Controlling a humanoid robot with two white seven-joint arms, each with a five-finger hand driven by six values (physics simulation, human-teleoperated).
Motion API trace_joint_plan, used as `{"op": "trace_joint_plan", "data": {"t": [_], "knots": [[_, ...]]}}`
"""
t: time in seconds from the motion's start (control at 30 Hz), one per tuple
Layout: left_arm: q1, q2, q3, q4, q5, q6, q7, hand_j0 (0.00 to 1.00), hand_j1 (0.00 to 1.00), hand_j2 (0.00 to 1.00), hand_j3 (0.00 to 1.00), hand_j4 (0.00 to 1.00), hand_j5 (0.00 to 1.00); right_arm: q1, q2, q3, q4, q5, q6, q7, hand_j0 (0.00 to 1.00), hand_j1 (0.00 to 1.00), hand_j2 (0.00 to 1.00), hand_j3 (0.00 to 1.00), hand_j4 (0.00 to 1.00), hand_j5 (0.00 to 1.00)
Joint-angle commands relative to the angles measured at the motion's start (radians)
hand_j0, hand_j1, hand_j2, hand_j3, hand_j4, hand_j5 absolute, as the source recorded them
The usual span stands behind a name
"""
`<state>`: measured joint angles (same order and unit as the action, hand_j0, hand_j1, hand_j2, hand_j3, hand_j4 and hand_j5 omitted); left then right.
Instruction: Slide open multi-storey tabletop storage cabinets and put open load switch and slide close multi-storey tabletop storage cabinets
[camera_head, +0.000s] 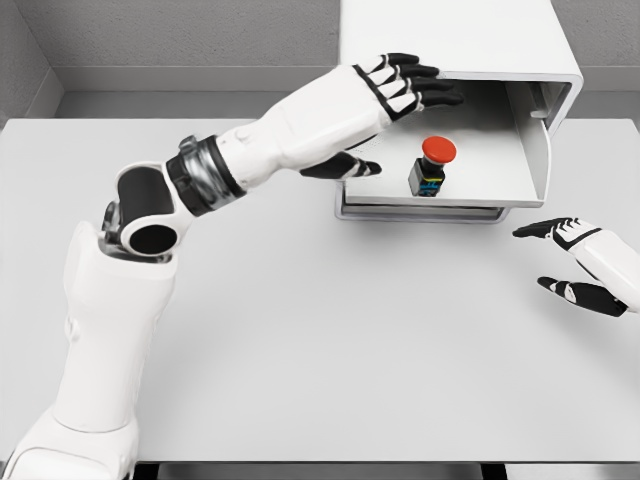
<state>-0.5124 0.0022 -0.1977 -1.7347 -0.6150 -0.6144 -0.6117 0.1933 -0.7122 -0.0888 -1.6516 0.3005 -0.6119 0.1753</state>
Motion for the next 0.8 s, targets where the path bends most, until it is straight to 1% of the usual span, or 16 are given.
{"op": "trace_joint_plan", "data": {"t": [0.0,0.03,0.07,0.1,0.17,0.2,0.23,0.27,0.3,0.33,0.37,0.43,0.6,0.7,0.73,0.77], "knots": [[0.011,0.036,0.101,-0.057,0.119,0.004,0.001,1.00,1.00,1.00,1.00,1.00,1.00,0.000,-0.001,0.001,-0.004,-0.007,0.001,0.000,0.78,0.78,0.78,0.78,0.78,0.78],[0.051,0.080,0.144,-0.066,0.156,0.004,0.001,1.00,1.00,1.00,1.00,1.00,1.00,-0.002,0.000,0.001,-0.007,-0.006,0.001,0.000,0.78,0.78,0.78,0.78,0.78,0.78],[0.109,0.165,0.202,-0.066,0.228,0.004,0.001,1.00,1.00,1.00,1.00,1.00,1.00,-0.002,0.000,0.003,-0.010,-0.007,0.001,0.000,0.78,0.78,0.78,0.78,0.78,0.78],[0.155,0.223,0.244,-0.066,0.273,0.004,0.001,1.00,1.00,1.00,1.00,1.00,1.00,-0.002,0.000,0.004,-0.010,-0.007,0.001,0.000,0.78,0.78,0.78,0.78,0.78,0.78],[0.311,0.315,0.406,-0.065,0.340,0.004,0.001,1.00,1.00,1.00,1.00,1.00,1.00,-0.002,0.000,0.009,-0.013,-0.007,0.001,0.000,0.78,0.78,0.78,0.78,0.78,0.78],[0.390,0.323,0.494,-0.059,0.351,0.004,0.001,1.00,1.00,1.00,1.00,1.00,1.00,-0.002,0.003,0.012,-0.014,-0.007,0.001,-0.002,0.78,0.78,0.78,0.78,0.78,0.78],[0.437,0.325,0.543,-0.048,0.347,0.004,0.001,1.00,1.00,1.00,1.00,1.00,1.00,-0.003,0.020,0.012,-0.016,-0.006,0.001,0.000,0.78,0.78,0.78,0.78,0.78,0.78],[0.482,0.325,0.552,-0.010,0.336,0.004,0.001,1.00,1.00,1.00,1.00,1.00,1.00,-0.003,0.026,0.012,-0.040,-0.003,0.001,0.000,0.78,0.78,0.78,0.78,0.78,0.78],[0.486,0.326,0.551,0.078,0.330,0.004,0.001,1.00,1.00,1.00,1.00,1.00,1.00,-0.005,0.028,0.012,-0.045,-0.001,0.001,0.000,0.78,0.78,0.78,0.78,0.78,0.78],[0.476,0.346,0.551,0.113,0.298,0.004,0.001,1.00,1.00,1.00,1.00,1.00,1.00,-0.005,0.033,0.012,-0.060,-0.001,0.001,0.001,0.78,0.78,0.78,0.78,0.78,0.78],[0.483,0.360,0.551,0.116,0.249,0.004,0.001,1.00,1.00,1.00,1.00,1.00,1.00,-0.005,0.033,0.015,-0.083,-0.001,0.001,0.003,0.78,0.78,0.78,0.78,0.78,0.78],[0.494,0.354,0.552,0.116,0.256,0.004,0.001,1.00,1.00,1.00,1.00,1.00,1.00,-0.012,0.034,0.046,-0.094,-0.001,0.001,0.003,0.78,0.78,0.78,0.78,0.78,0.78],[0.494,0.355,0.552,0.103,0.256,0.004,0.001,1.00,1.00,1.00,1.00,1.00,1.00,-0.014,0.046,0.055,-0.102,-0.001,0.001,0.003,0.78,0.78,0.78,0.78,0.78,0.78],[0.503,0.352,0.551,0.072,0.256,0.004,0.001,1.00,1.00,1.00,1.00,1.00,1.00,-0.026,0.056,0.061,-0.102,0.000,0.001,0.009,0.78,0.78,0.78,0.78,0.78,0.78],[0.503,0.352,0.551,0.069,0.256,0.004,0.001,1.00,1.00,1.00,1.00,1.00,1.00,-0.046,0.057,0.070,-0.100,-0.003,0.001,0.045,0.78,0.78,0.78,0.78,0.78,0.78],[0.503,0.352,0.551,0.069,0.256,0.004,0.001,1.00,1.00,1.00,1.00,1.00,1.00,-0.058,0.077,0.072,-0.099,-0.003,0.001,0.059,0.78,0.78,0.78,0.78,0.78,0.78]]}}
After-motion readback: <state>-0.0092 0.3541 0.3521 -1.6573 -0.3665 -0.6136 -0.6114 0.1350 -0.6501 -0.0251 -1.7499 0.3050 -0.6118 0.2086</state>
